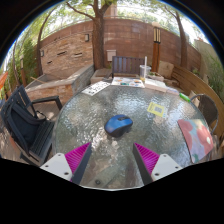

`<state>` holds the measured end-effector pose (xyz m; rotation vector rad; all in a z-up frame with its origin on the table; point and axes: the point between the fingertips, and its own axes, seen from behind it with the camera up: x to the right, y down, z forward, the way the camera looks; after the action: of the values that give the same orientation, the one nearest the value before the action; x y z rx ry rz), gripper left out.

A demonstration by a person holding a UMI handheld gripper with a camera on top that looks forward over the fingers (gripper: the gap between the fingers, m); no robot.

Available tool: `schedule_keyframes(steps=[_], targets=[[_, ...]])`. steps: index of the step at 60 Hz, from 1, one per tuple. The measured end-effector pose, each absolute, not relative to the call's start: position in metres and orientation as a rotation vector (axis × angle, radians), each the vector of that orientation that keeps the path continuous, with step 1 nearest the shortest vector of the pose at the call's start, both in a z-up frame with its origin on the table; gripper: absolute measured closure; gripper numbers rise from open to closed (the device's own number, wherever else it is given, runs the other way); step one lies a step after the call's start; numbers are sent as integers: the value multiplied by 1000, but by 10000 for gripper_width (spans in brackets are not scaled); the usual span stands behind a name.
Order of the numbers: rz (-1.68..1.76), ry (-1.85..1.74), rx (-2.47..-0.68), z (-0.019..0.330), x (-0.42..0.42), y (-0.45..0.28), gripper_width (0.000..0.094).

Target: Arrange mouse

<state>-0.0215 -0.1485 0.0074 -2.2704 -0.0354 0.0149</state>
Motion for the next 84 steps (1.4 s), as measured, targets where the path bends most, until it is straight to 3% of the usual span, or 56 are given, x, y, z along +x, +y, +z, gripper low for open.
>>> schedule_keyframes(steps=[9, 24, 32, 36, 53, 59, 67, 74, 80, 84], targets=[[16, -1, -2294, -16, -24, -103, 89], [-10, 50, -2278, -13, -28, -47, 103], [-36, 60, -2288, -17, -23, -29, 255], [-43, 58, -2292, -16, -21, -27, 431], [12, -11, -2313, -8, -25, -36, 575], [89, -79, -2246, 37, -31, -41, 574], [216, -87, -2041, 168, -11, -49, 574], [222, -19, -1900, 263, 66, -55, 575], [132, 34, -1862, 283, 162, -65, 576], [58, 59, -1900, 250, 224, -71, 577]])
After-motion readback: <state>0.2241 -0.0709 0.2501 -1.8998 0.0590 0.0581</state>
